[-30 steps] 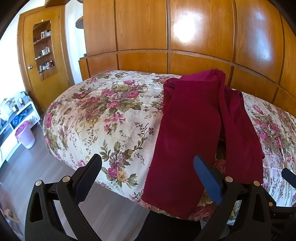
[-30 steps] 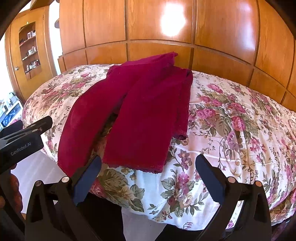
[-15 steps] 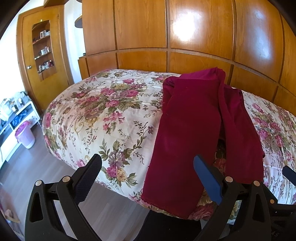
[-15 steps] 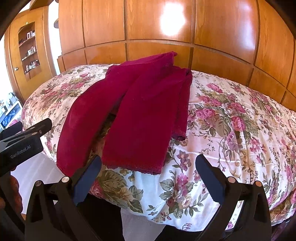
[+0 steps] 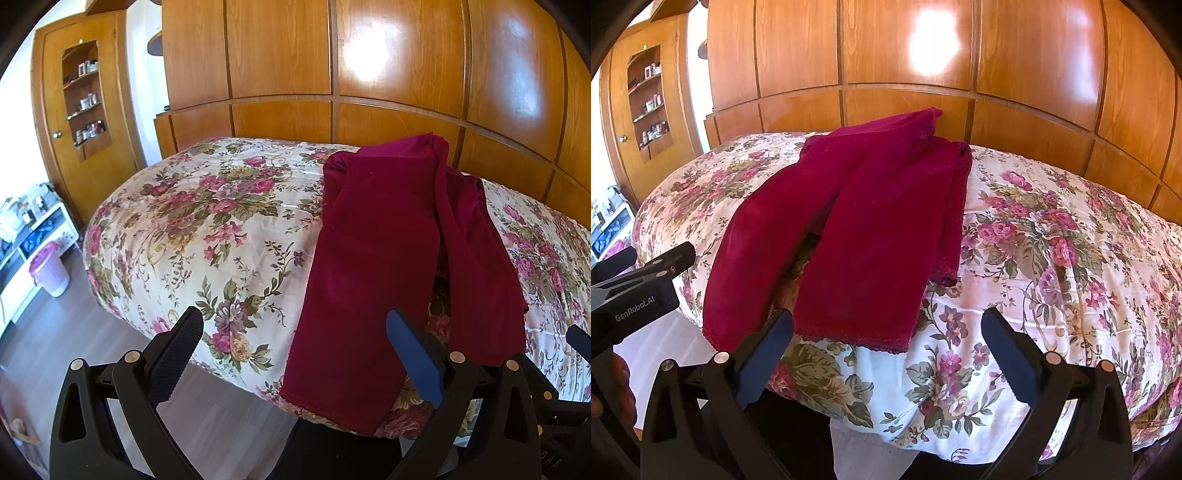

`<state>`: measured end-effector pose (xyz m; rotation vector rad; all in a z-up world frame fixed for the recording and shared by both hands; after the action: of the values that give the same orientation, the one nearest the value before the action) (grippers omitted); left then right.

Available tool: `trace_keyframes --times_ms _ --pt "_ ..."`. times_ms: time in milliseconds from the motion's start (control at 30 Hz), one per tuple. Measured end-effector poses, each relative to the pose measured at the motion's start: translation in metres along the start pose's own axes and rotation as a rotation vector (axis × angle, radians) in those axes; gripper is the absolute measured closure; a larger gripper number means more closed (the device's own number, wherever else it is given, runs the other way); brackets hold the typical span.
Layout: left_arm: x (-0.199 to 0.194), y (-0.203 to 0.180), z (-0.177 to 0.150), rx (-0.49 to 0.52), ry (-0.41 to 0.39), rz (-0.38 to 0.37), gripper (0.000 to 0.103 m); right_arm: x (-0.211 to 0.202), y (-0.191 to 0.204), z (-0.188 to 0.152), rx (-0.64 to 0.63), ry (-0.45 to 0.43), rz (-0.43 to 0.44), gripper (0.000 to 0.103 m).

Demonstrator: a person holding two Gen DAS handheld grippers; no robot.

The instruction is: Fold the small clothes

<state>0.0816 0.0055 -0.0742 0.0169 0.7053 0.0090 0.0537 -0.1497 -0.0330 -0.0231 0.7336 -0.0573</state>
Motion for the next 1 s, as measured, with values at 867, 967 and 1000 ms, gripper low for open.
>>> trace_keyframes --times_ms 867,967,1000 --pt "0.032 -0.016 -0.029 0.125 0.143 -0.191 0.022 0.032 0.002 0.005 -0.043 0.092 0.116 0.031" --pt "0.037 -0.026 -0.035 0.143 0.168 -0.243 0.022 0.046 0.014 0.002 -0.103 0.127 0.139 0.032" --pt "0.039 -0.030 -0.037 0.159 0.172 -0.251 0.022 0.049 0.017 0.001 -0.122 0.134 0.141 0.032"
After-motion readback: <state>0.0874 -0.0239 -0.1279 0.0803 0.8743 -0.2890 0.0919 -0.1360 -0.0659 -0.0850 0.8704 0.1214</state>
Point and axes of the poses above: each gripper's, at about its wrist camera, not at the fingertips, and x roughly the way its jaws point, y to its left, z to its top, the point moved 9 cm from there along x, roughly the way its jaws point, and after that the axes turned 2 degrees about -z, right-handed, at the moved point
